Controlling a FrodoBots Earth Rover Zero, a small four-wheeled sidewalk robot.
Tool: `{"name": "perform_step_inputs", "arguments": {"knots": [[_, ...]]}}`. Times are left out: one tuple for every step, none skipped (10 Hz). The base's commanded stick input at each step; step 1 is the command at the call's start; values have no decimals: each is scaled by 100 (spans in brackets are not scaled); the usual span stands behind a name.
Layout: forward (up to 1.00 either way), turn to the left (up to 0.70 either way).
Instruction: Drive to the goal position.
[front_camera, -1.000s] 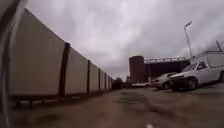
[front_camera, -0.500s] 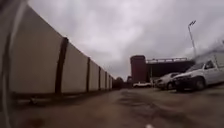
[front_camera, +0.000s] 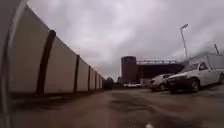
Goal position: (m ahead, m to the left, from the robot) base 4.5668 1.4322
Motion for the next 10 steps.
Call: {"name": "perform_step_inputs", "arguments": {"knots": [[100,0],[100,0],[100,0],[100,0],[100,0],[100,0],[100,0],[100,0],[100,0],[100,0]]}}
